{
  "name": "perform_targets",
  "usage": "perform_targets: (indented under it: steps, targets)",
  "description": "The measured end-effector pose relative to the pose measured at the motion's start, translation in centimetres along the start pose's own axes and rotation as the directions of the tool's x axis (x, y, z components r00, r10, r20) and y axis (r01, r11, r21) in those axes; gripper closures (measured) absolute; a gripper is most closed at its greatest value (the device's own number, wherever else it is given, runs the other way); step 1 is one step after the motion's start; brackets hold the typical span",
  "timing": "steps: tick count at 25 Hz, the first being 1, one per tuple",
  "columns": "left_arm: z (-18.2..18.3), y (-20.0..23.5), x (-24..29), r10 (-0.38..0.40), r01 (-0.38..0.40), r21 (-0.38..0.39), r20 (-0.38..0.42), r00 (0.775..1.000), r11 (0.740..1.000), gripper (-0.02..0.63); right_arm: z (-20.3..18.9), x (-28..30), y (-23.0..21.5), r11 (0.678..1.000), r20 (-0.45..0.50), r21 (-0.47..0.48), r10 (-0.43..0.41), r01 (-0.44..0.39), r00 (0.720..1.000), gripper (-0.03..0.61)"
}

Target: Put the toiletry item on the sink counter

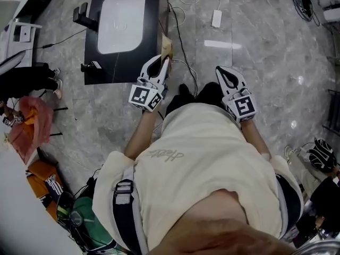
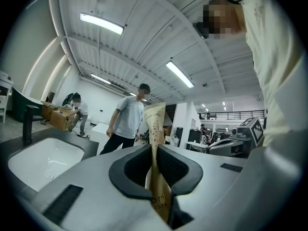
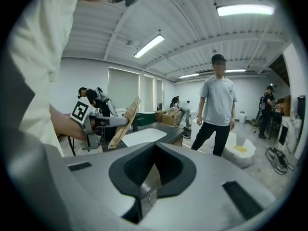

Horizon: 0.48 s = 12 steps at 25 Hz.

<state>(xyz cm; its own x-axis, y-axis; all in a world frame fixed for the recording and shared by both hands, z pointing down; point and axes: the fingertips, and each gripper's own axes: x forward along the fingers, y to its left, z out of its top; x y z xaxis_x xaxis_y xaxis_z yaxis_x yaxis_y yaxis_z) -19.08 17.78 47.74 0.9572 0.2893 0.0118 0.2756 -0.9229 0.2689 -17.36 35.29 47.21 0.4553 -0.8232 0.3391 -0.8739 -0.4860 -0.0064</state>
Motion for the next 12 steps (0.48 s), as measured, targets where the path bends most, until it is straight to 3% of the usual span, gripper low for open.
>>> perform_targets:
  steps: [6, 12]
  targets:
    - [-1.1, 1.5, 2.8, 0.029, -0.030, -0.025, -0.043, 0.999, 0.999, 0.577, 0.3, 2.3, -3.1, 1.000, 0.006, 0.028, 0.011, -0.012, 1.000, 0.584]
    - [-0.5, 3.6, 8.1, 0.122, -0.123, -0.018, -0.037, 0.992, 0.992, 0.577, -0.3, 6.1, -7.7, 0.993, 0.020, 0.052, 0.105, -0.106, 0.994, 0.584]
